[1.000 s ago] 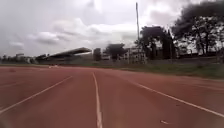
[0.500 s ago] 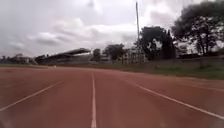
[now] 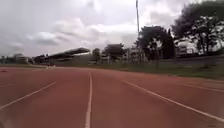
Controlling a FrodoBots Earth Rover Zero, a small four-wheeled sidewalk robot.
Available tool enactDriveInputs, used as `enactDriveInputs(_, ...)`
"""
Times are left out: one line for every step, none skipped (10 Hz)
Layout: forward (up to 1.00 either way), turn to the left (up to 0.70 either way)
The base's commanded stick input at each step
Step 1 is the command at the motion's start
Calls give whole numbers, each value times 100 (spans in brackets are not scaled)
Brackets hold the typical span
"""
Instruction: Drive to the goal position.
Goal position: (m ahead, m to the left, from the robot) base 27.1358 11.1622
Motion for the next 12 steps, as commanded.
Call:
enactDriveInputs(70, -4)
enactDriveInputs(70, -10)
enactDriveInputs(70, -10)
enactDriveInputs(70, -10)
enactDriveInputs(70, -10)
enactDriveInputs(70, -10)
enactDriveInputs(70, -10)
enactDriveInputs(70, -10)
enactDriveInputs(70, -10)
enactDriveInputs(70, -10)
enactDriveInputs(70, -10)
enactDriveInputs(70, -10)
